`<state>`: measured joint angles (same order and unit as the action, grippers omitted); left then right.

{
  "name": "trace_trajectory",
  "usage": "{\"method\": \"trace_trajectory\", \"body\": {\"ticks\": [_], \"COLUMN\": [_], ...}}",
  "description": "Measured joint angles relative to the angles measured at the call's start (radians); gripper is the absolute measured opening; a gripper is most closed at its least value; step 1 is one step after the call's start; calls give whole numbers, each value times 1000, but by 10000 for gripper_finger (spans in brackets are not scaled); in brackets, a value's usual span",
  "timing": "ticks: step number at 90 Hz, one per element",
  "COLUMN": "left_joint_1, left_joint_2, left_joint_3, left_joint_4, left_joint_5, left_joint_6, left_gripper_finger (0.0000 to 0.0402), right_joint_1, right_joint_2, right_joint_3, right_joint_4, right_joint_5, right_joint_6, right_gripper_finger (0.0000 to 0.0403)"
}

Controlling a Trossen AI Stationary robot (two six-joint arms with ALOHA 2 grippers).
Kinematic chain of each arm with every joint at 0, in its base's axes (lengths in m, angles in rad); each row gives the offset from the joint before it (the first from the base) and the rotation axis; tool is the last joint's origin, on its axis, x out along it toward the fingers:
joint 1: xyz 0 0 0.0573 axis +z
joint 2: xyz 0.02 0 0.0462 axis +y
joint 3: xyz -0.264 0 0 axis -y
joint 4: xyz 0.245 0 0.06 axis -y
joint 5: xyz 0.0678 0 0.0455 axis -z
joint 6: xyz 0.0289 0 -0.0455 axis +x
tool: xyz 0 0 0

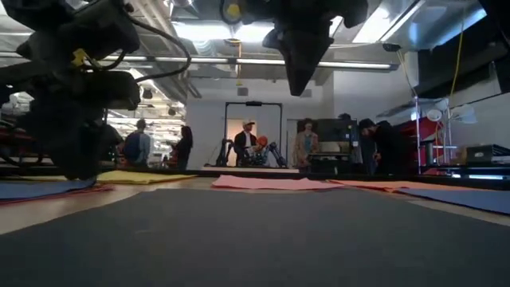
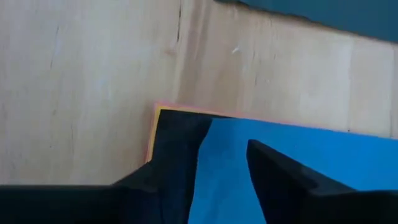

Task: Organize paper
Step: Stack the blue paper on the top of the blue paper

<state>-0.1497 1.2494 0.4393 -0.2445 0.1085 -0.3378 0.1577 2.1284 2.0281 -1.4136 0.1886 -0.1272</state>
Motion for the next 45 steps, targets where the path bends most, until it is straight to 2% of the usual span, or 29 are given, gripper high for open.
{"method": "trace_trajectory", "body": {"ticks": [21,30,39,45], "left_joint_1": [0,0,0,0], "left_joint_2": [18,18,18,18], "left_joint_3": [0,0,0,0], "left_joint_4": [44,45,45,46], "left_joint_5": [-7,-13,-12,-13], "left_joint_6": [-22,-60,-62,-69], "left_gripper_finger": [118,80,22,7], "right_joint_1": [0,0,0,0], "right_joint_2": [0,0,0,0], "right_joint_3": [0,0,0,0], "right_joint_4": [1,2,4,5], "right_joint_5": [0,0,2,2], "right_joint_6": [0,0,0,0], "right_gripper_finger": [0,0,0,0]}}
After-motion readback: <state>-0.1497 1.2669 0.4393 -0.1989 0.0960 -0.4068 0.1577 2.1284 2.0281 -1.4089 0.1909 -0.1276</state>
